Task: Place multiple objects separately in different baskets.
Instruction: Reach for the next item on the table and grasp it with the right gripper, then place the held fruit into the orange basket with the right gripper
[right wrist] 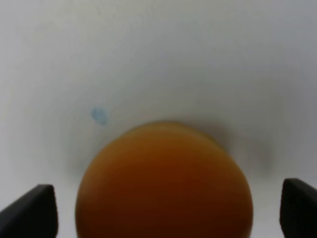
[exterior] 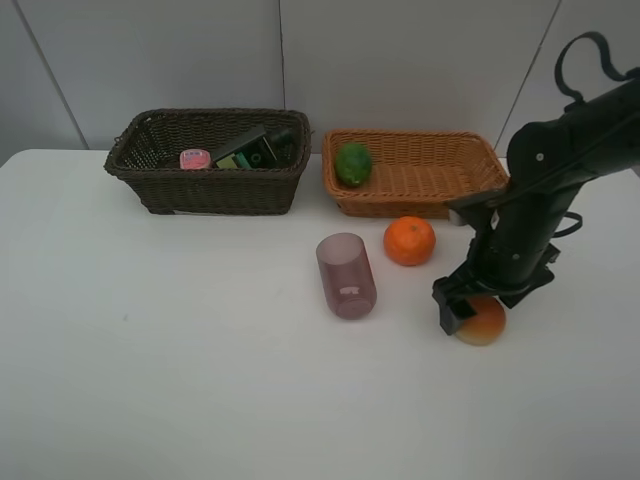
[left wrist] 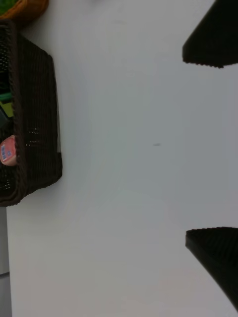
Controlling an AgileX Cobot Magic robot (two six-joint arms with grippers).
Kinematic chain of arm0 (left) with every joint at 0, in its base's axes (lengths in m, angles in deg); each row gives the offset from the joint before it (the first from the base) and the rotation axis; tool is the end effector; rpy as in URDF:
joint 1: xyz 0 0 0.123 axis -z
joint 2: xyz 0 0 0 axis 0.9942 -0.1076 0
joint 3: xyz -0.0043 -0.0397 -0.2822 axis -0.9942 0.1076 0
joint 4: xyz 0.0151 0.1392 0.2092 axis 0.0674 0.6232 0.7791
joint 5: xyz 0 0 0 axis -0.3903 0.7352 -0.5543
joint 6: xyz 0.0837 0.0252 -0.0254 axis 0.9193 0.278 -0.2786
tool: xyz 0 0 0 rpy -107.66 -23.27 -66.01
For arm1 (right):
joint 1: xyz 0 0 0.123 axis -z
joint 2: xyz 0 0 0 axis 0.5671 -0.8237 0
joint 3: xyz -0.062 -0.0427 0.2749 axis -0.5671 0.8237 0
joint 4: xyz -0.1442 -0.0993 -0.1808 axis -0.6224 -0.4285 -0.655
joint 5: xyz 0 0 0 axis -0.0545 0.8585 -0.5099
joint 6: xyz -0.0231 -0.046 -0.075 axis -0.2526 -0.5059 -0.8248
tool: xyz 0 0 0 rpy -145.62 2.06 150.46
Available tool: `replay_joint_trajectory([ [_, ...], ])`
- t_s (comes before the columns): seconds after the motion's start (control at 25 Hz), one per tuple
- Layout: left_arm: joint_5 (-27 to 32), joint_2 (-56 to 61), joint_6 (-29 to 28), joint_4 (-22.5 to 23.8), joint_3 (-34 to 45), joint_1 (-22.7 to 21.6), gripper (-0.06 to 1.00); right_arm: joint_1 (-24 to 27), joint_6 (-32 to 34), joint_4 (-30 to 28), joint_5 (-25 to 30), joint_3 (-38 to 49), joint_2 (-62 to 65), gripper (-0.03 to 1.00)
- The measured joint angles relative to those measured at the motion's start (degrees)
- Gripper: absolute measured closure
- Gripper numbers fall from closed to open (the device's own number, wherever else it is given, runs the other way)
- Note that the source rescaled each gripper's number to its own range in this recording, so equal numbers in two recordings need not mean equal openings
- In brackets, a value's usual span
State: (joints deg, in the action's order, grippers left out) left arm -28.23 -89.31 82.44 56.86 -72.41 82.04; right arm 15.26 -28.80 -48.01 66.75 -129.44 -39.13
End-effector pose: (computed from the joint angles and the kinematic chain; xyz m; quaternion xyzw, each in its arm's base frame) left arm -0.0064 -0.0076 0.2786 0.0139 0.8491 -0.0222 0.5276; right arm 0.2798 0.0915 0.1189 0.1990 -0.9794 0.0345 0.0083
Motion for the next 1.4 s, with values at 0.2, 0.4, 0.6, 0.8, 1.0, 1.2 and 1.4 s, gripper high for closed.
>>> replay_joint_trajectory([
  [0.2,0.00,0.00,0.00,0.00,0.00,0.00,0.19,0.00,0.00,0.16,-0.17,0.12,-1.39,0.03],
  [0.4,0.00,0.00,0.00,0.00,0.00,0.00,0.19,0.00,0.00,0.16,-0.54,0.12,-1.41,0.03],
  [0.6,0.00,0.00,0.00,0.00,0.00,0.00,0.19,0.00,0.00,0.16,-0.56,0.12,-1.45,0.06],
  [0.8,0.00,0.00,0.00,0.00,0.00,0.00,0.19,0.00,0.00,0.16,-0.56,0.12,-1.45,0.64],
  [1.0,0.00,0.00,0.00,0.00,0.00,0.00,0.19,0.00,0.00,0.16,-0.56,0.12,-1.45,0.97],
  [1.2,0.00,0.00,0.00,0.00,0.00,0.00,0.19,0.00,0.00,0.16,-0.56,0.12,-1.45,0.97],
  [1.4,0.00,0.00,0.00,0.00,0.00,0.00,0.19,0.00,0.00,0.16,-0.56,0.12,-1.45,0.97],
])
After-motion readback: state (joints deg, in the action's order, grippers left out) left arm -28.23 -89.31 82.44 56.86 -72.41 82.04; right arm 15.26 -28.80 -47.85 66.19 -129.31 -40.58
